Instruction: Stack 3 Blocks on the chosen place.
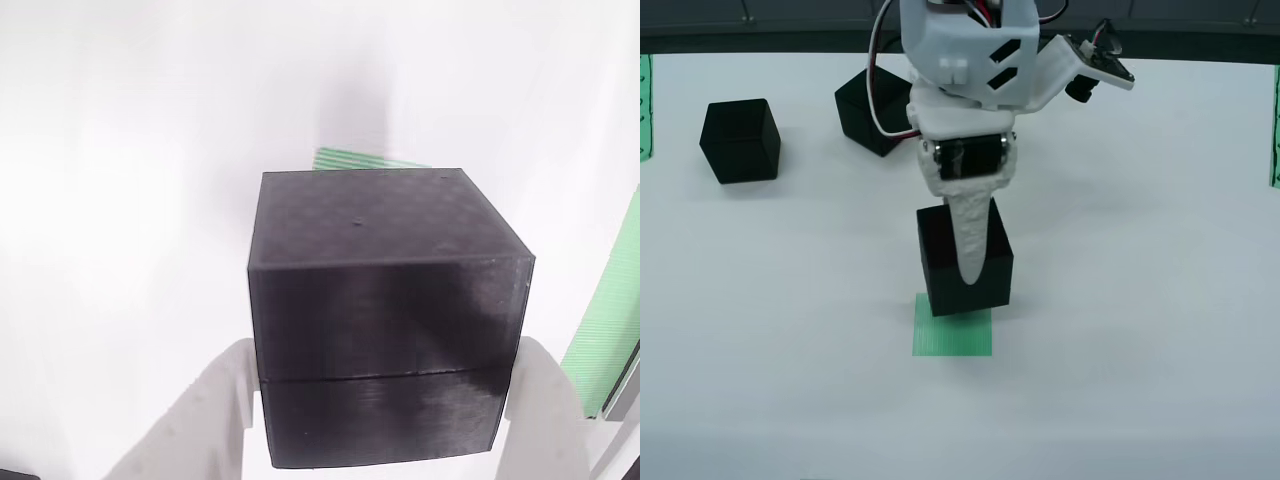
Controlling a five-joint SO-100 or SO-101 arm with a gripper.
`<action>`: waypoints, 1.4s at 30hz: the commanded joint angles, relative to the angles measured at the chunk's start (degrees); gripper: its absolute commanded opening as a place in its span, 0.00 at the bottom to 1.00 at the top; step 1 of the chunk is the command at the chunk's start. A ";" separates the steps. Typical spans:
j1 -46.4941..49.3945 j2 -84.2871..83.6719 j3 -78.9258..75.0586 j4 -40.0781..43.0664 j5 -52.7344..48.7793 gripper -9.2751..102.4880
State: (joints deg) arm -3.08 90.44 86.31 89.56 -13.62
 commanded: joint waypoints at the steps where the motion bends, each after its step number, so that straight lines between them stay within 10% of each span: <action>1: 2.46 -2.99 -5.71 0.53 1.76 0.21; 42: 2.29 -15.73 -12.48 -0.35 7.47 0.31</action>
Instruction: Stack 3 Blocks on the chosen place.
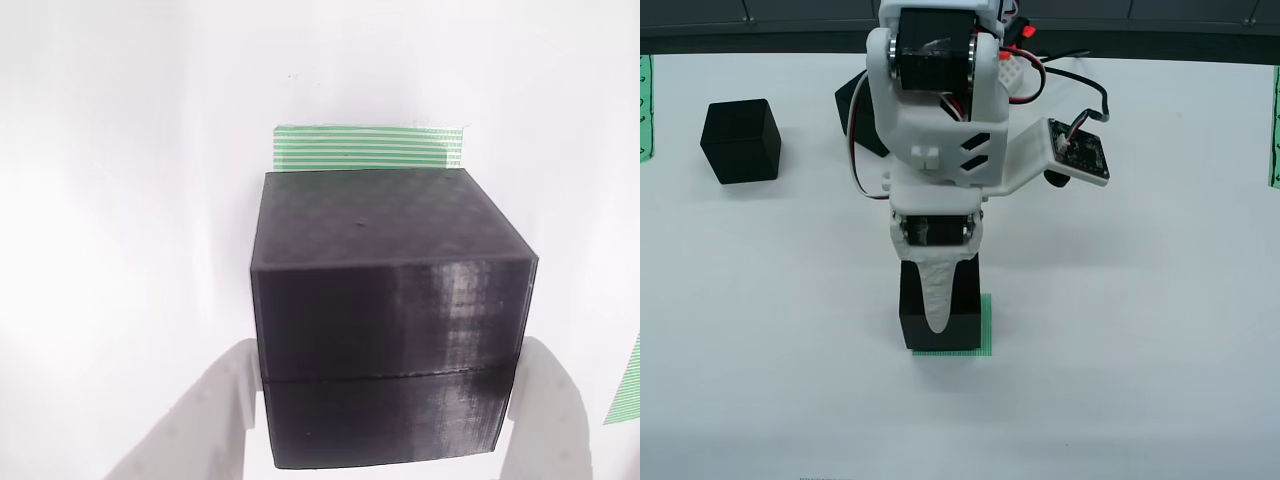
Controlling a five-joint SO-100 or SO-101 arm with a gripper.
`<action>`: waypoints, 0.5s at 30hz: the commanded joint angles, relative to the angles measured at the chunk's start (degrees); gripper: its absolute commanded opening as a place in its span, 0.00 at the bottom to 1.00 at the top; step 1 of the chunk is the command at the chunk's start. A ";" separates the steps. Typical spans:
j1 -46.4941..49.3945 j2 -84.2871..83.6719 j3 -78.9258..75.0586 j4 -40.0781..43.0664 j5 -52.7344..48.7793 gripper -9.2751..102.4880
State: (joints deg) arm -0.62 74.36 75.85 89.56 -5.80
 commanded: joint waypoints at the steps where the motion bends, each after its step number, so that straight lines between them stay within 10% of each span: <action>1: -0.18 0.35 -2.02 -0.35 -0.35 0.31; 15: -0.44 -0.18 0.88 -1.67 -0.53 0.37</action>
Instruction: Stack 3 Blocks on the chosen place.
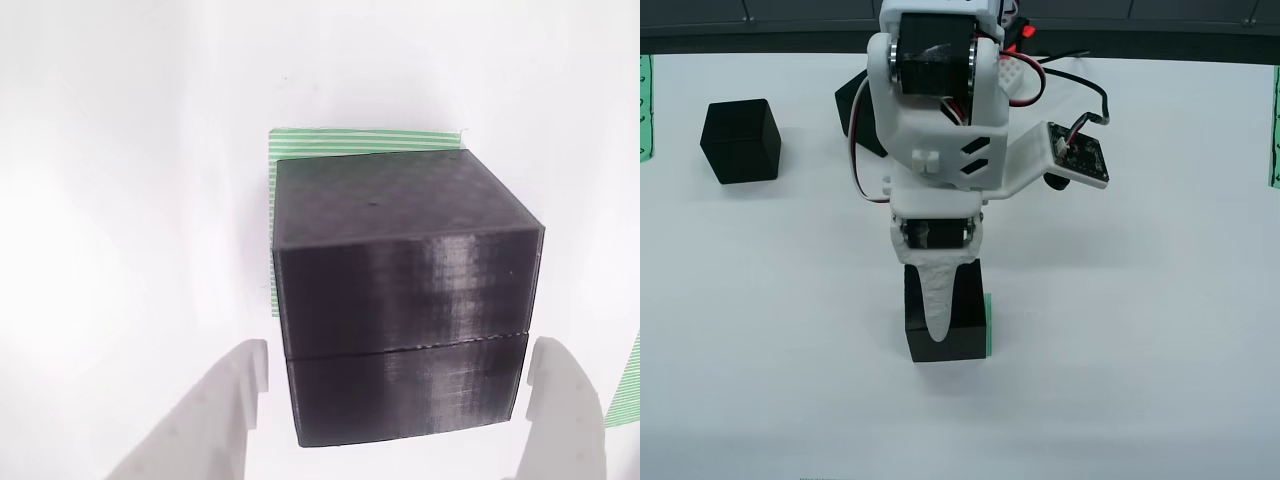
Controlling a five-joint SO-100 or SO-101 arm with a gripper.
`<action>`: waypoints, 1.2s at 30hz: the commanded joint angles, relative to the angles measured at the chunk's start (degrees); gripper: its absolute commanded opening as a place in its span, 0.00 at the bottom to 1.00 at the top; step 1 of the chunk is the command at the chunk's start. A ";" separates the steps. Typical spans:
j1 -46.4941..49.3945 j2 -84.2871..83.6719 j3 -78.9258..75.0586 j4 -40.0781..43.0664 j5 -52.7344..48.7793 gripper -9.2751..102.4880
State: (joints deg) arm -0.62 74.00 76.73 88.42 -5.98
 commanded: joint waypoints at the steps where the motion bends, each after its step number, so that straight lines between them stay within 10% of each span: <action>1: -0.44 0.18 0.09 -0.53 -0.35 0.37; 21: 3.08 19.95 9.14 1.67 -5.19 0.36; 36: 13.54 31.38 24.79 1.67 -49.31 0.36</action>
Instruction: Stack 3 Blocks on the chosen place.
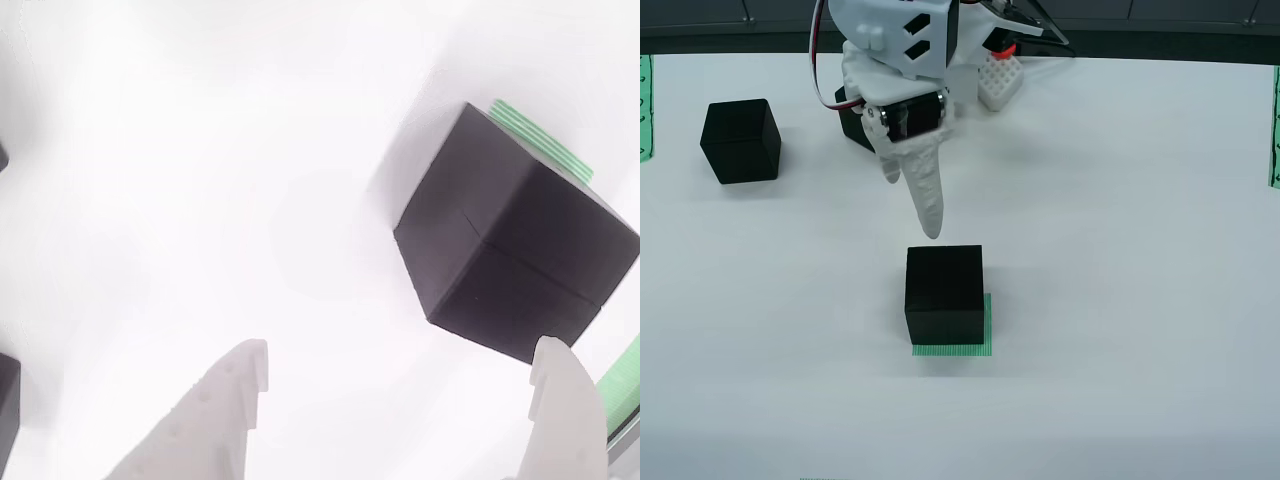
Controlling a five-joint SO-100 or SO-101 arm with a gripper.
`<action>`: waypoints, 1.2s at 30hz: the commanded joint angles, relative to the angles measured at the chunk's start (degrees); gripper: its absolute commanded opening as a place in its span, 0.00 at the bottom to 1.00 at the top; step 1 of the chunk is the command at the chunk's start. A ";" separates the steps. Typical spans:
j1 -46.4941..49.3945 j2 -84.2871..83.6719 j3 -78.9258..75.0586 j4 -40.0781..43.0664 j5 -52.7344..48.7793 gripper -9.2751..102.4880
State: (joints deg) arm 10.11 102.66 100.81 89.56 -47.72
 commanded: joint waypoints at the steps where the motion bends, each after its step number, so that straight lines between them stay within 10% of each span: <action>1: 3.69 3.25 1.49 0.53 -10.28 0.36; 13: 12.39 7.47 5.80 0.53 -31.82 0.36; 27: 8.79 8.53 5.01 0.53 13.97 0.36; 36: 6.59 10.20 8.17 0.53 15.21 0.36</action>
State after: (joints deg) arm 16.96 110.48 110.04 89.56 -31.11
